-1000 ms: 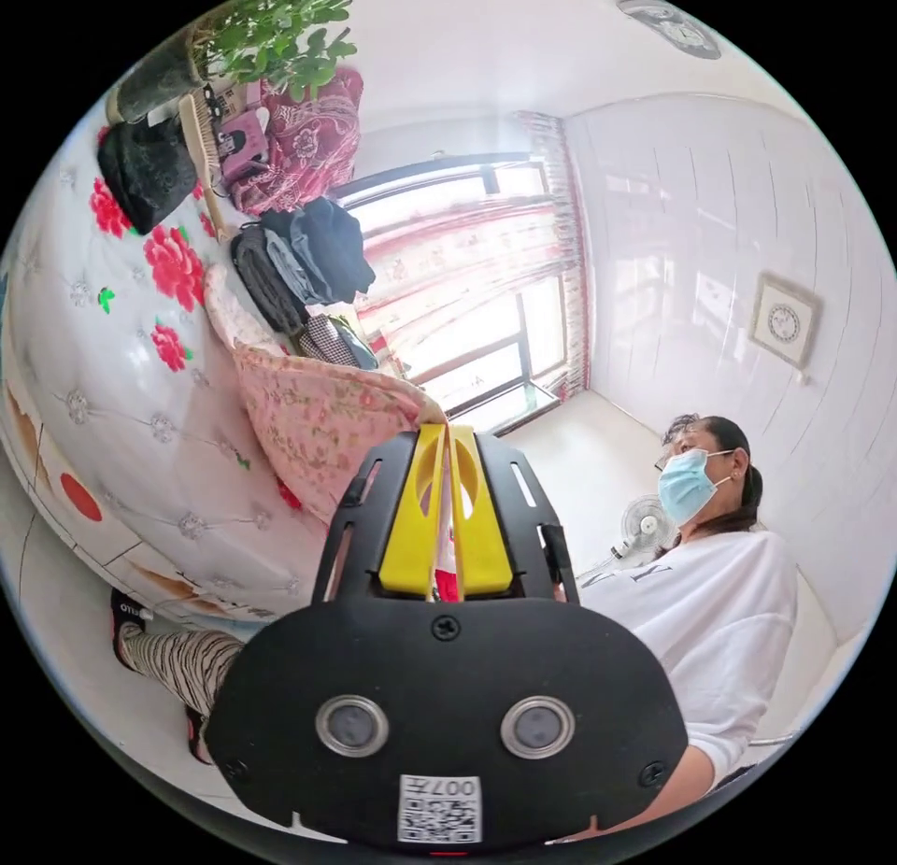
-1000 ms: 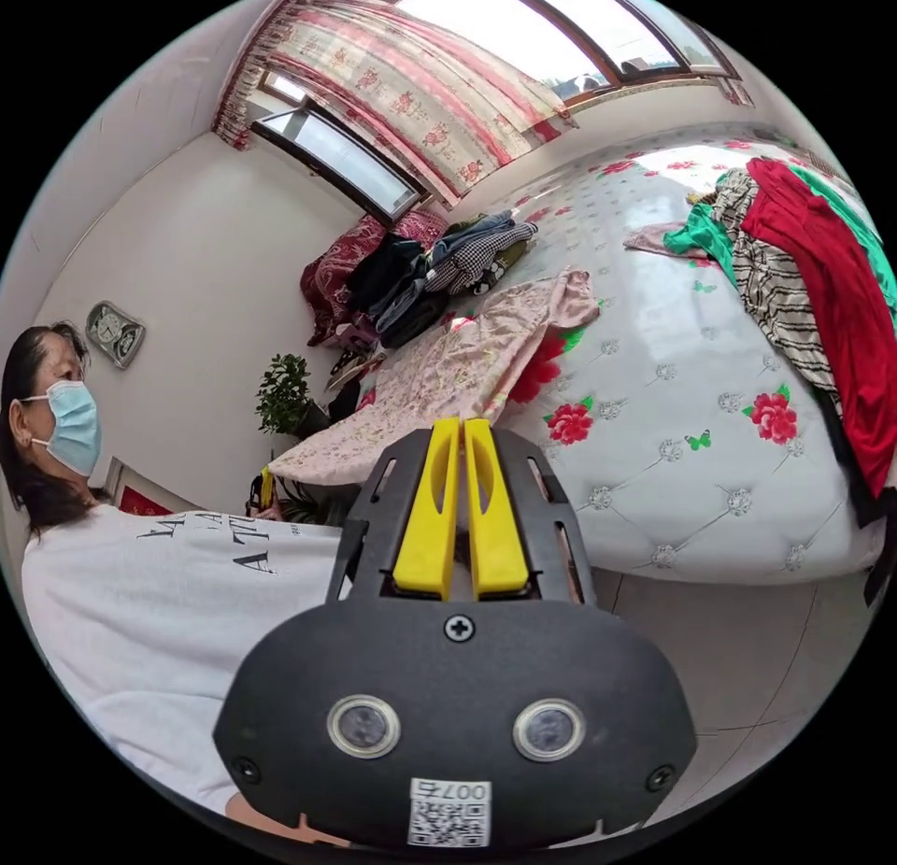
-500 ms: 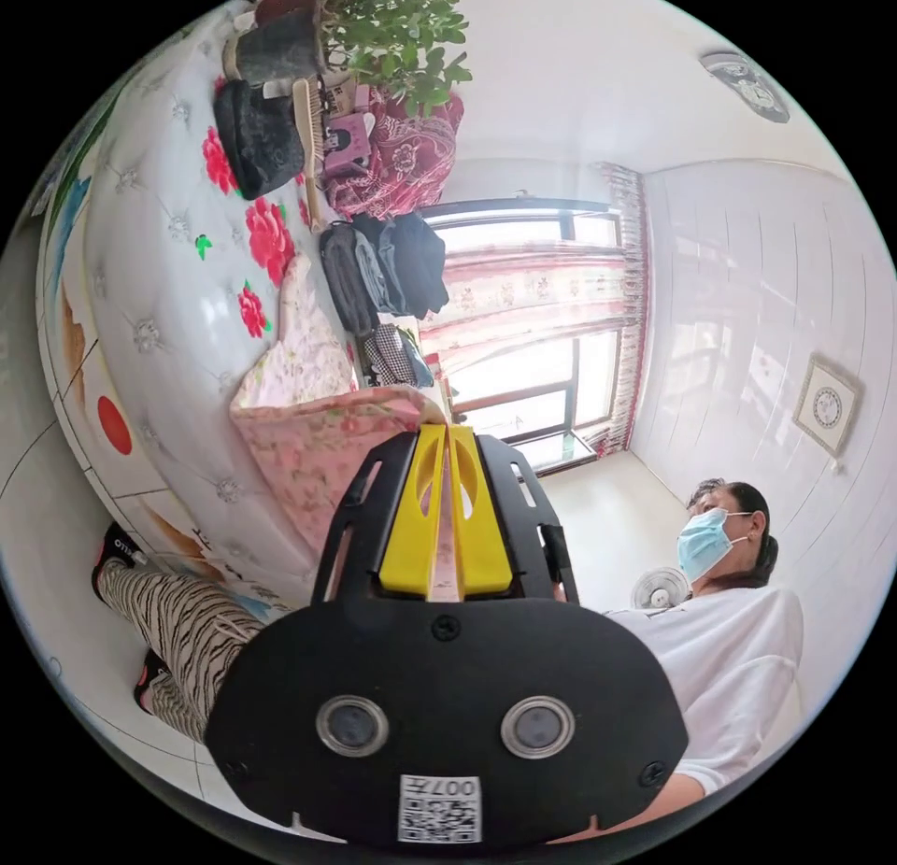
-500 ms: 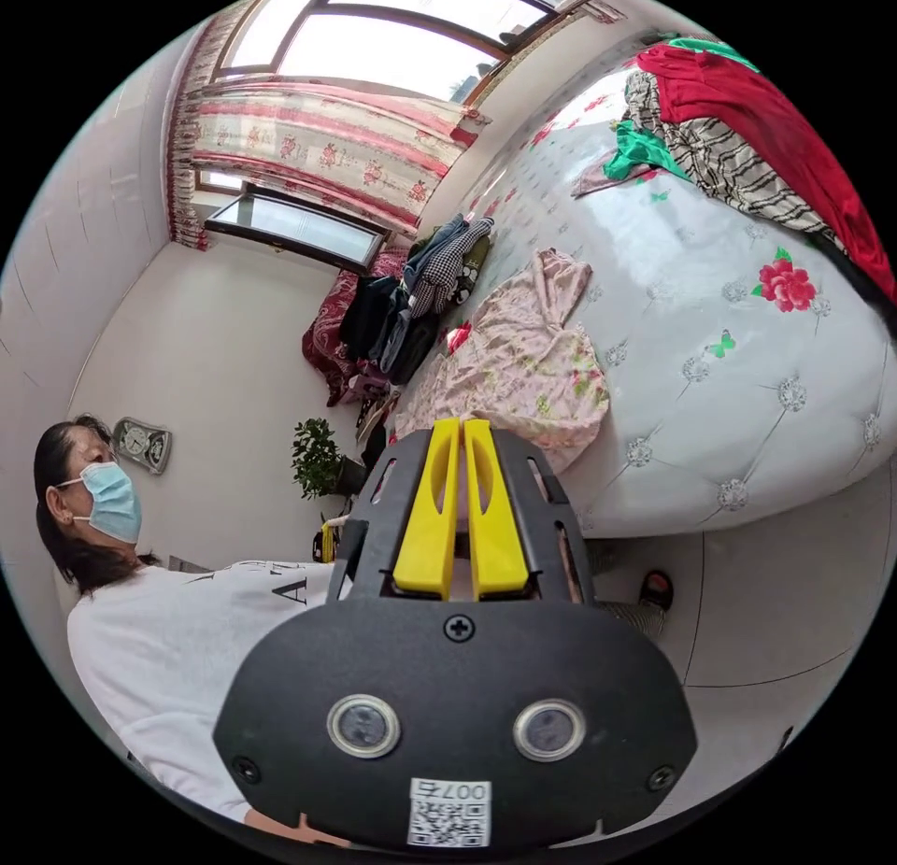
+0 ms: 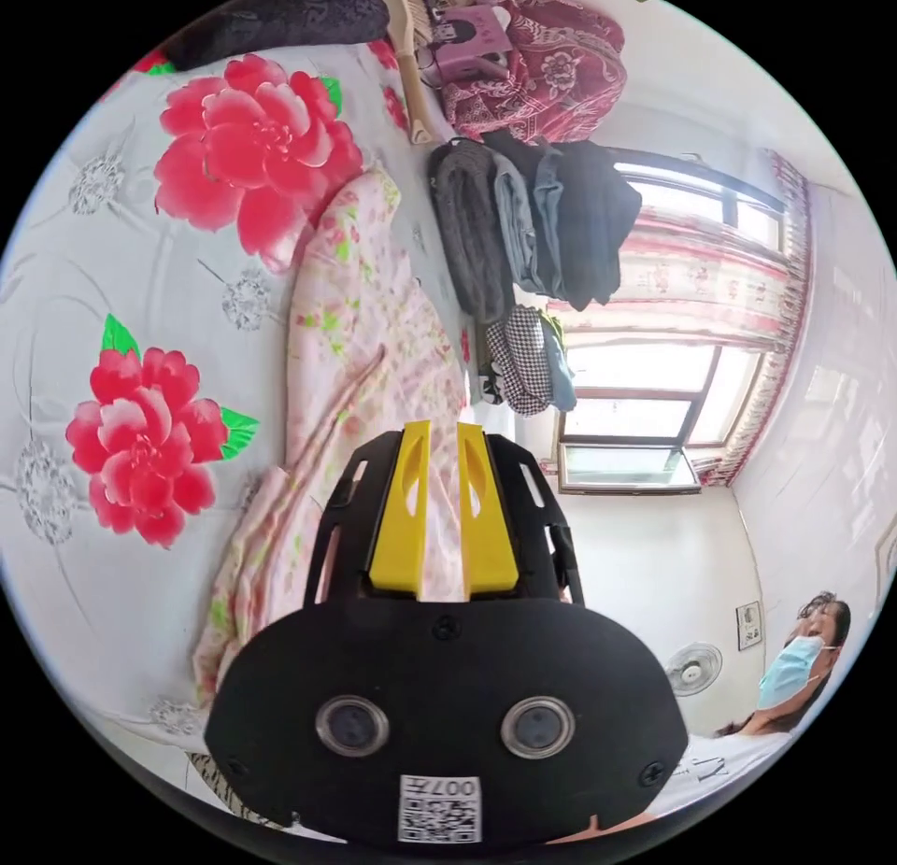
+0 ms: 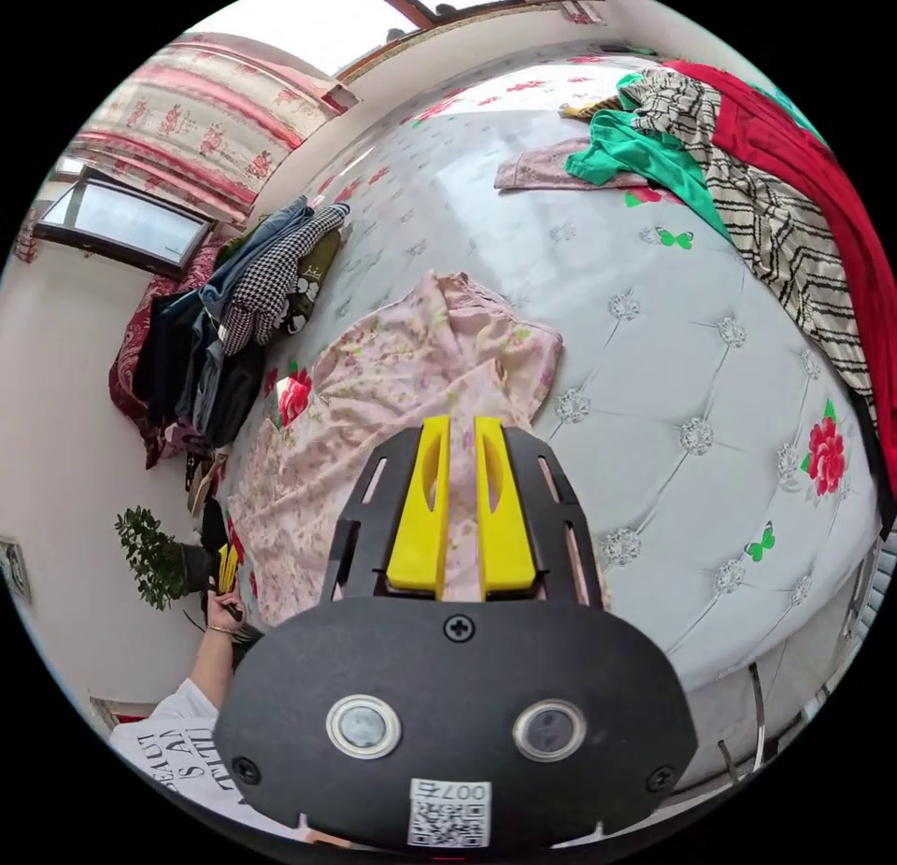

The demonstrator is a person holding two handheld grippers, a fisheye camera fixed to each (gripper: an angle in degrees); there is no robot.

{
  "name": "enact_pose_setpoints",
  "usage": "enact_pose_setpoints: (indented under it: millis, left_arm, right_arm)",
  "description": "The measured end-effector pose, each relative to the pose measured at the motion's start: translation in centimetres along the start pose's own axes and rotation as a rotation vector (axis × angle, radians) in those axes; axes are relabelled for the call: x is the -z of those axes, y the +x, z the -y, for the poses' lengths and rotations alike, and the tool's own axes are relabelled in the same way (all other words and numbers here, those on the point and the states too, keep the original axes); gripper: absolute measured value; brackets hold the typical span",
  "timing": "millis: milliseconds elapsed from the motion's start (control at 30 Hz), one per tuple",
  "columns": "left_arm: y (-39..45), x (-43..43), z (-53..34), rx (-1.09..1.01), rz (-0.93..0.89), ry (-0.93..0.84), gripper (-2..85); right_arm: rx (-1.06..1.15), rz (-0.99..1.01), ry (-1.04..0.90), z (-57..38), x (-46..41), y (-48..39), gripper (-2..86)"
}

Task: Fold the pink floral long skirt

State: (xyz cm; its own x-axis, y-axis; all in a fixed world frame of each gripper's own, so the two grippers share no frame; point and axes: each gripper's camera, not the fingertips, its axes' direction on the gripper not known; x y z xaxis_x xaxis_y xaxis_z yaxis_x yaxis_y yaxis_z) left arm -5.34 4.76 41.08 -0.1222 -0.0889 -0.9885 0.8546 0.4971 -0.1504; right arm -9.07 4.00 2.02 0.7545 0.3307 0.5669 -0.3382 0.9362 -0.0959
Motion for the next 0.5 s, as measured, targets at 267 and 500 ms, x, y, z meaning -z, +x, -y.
enact_pose_setpoints:
  millis: [267,500]
  left_arm:
    - [-0.6,9.2,2.0,-0.116,0.195,0.090,7.9]
    - [-4.2,8.3,9.4,-0.042,0.197,0.099,11.3]
  right_arm:
    - [0.072,-0.059,-0.066,-6.2,1.1,-4.3,0.1]
    - [0.224,0.029,-0.126,-3.2,-0.6,-14.8,0.3]
